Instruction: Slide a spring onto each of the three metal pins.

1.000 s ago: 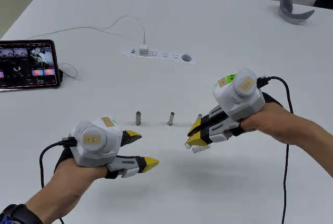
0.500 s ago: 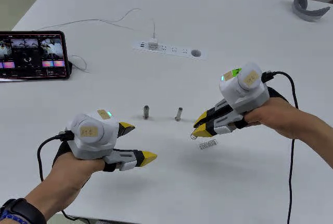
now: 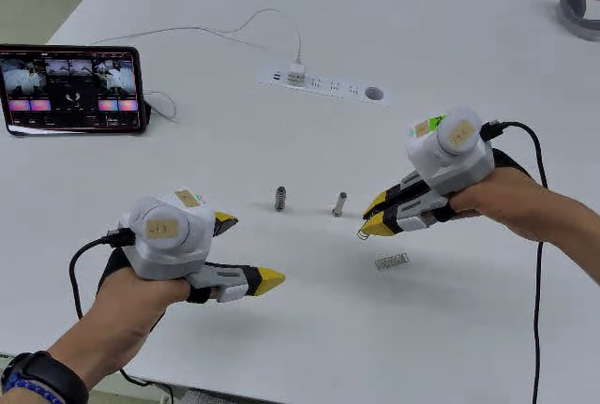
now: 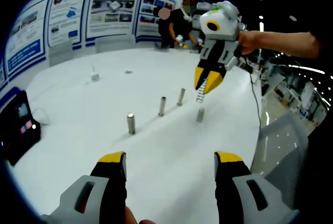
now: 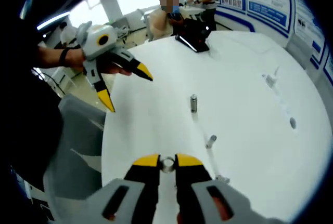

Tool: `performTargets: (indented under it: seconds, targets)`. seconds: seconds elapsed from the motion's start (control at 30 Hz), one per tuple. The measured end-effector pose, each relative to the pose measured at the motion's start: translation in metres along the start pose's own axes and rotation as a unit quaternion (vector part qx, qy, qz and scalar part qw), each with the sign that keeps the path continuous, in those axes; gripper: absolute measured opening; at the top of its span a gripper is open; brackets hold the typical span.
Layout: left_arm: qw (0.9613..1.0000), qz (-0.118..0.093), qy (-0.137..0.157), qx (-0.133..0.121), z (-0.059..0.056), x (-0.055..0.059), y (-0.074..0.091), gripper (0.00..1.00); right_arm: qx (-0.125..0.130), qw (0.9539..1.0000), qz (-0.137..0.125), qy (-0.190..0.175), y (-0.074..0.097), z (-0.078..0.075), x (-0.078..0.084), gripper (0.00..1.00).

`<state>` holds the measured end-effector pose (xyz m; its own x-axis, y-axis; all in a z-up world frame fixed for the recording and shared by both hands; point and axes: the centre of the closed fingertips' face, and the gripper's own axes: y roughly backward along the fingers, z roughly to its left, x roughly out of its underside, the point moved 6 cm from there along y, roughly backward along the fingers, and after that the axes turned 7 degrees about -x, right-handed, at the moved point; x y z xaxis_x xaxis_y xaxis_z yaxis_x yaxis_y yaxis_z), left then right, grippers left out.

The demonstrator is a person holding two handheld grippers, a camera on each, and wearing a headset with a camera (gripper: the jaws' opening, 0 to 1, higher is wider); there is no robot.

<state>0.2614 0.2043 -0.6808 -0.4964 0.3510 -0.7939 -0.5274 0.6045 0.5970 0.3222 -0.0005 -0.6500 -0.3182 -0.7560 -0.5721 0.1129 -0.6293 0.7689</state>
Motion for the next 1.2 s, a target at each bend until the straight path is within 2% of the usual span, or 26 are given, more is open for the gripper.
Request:
performTargets:
  seconds: [0.37,0.6,0.93,1.2]
  targets:
    - [0.9999,-0.001,0.013,-0.011,0.004,0.005,0.006,0.76,0.011,0.9999,0.005,0.003,-0.003,-0.017,-0.006,0.12]
    - [0.9996,0.0,0.022,-0.017,0.007,0.008,0.011,0.76,0.026,0.9997,0.003,0.001,-0.003,-0.03,-0.011,0.12]
    - [0.9991,-0.002,0.034,-0.023,0.009,0.011,0.018,0.75,0.033,0.9994,0.008,0.009,-0.007,-0.048,-0.014,0.12]
    - [0.9988,0.001,0.042,-0.023,0.01,0.016,0.022,0.75,0.044,0.9989,0.008,0.012,-0.011,-0.051,-0.019,0.13]
